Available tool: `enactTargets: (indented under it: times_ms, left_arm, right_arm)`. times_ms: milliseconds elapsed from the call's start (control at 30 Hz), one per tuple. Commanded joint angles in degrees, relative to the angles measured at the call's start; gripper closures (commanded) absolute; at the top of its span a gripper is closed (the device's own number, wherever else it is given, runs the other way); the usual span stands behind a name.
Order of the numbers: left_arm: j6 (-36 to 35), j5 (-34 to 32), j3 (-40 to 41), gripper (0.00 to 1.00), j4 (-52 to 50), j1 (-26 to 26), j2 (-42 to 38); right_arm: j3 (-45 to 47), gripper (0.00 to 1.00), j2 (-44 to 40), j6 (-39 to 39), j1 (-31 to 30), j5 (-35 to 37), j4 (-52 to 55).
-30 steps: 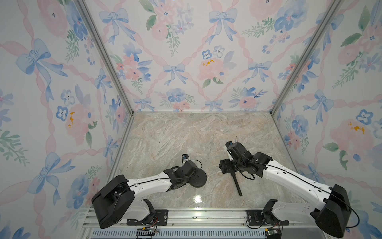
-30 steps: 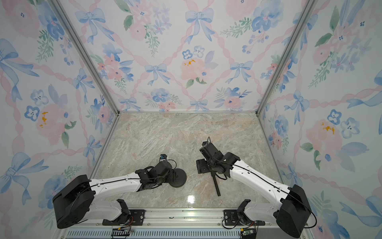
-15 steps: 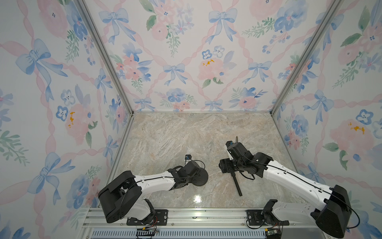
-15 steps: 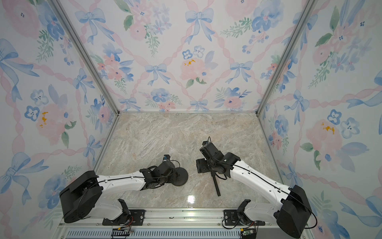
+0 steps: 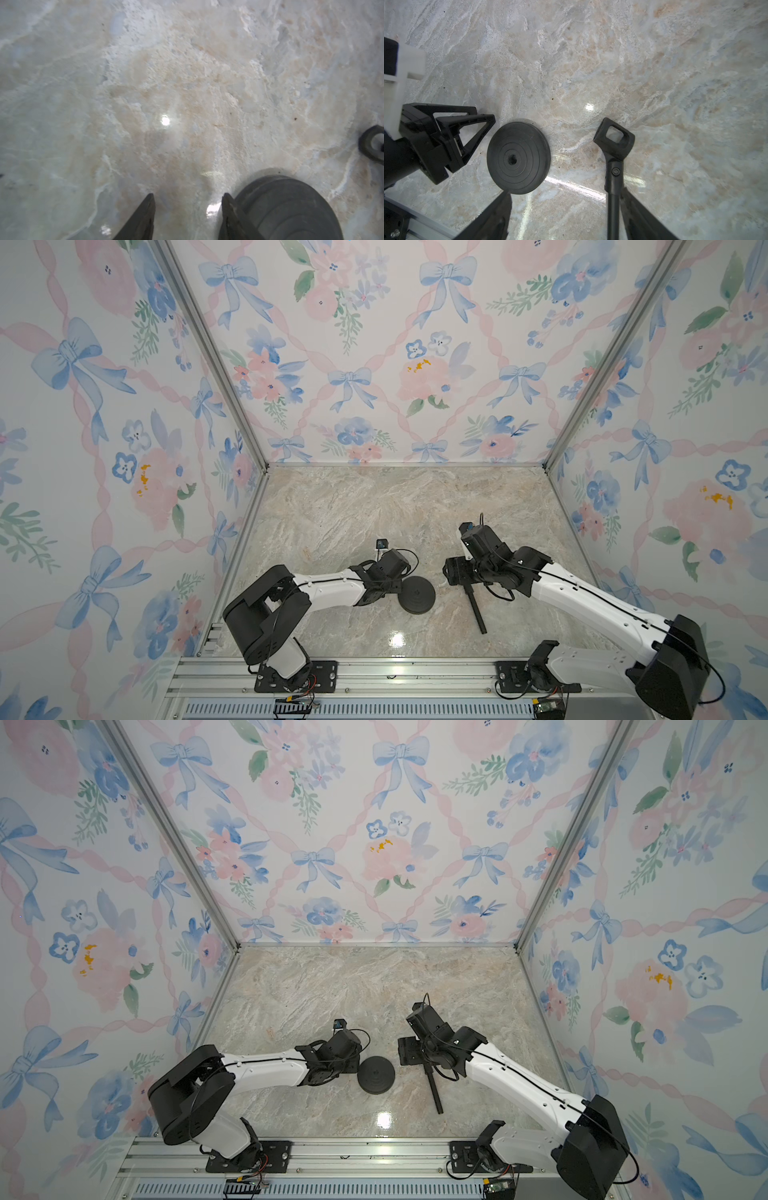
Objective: Assemble a microphone stand
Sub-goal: Move the microphone stand base to the center of the board.
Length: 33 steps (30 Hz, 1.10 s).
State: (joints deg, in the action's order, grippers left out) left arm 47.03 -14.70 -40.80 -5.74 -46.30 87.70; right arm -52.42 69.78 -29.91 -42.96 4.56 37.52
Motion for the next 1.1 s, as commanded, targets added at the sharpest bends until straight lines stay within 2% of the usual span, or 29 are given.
enactTargets:
  times_ms: [0, 267, 367, 533, 667, 933, 1067]
  left_arm:
    - [-2.8, 0.6, -1.5, 0.43, -3.1, 4.8, -6.3]
    - [-3.3, 1.1, -0.6, 0.42, -3.9, 15.6, -18.3]
    - [-2.8, 0.4, 0.9, 0.41, -3.9, 16.2, -21.4]
    - [-2.1, 0.2, 4.3, 0.36, -3.8, 16.1, -24.7]
    - [-2.4, 0.5, 5.4, 0.36, -3.8, 16.1, -26.2]
    - [-2.1, 0.4, 6.2, 0.36, -3.8, 16.1, -28.7]
    - [-2.1, 0.7, 6.4, 0.36, -3.8, 16.1, -29.2]
  right_arm:
    - [-1.4, 0.16, 5.1, -2.5, -3.7, -0.4, 3.2]
    - [-3.2, 0.17, 17.7, -15.9, -7.0, -2.4, -3.3]
    - [-2.0, 0.20, 20.1, -21.4, -7.3, -6.6, -9.4]
    - [0.2, 0.27, 22.1, -28.4, -7.8, -8.2, -16.0]
    - [0.0, 0.31, 23.7, -29.7, -7.9, -6.8, -14.2]
    - [-1.4, 0.32, 27.3, -29.8, -10.5, -4.1, -11.2]
    - [-3.1, 0.37, 28.6, -29.6, -11.1, -1.2, -8.3]
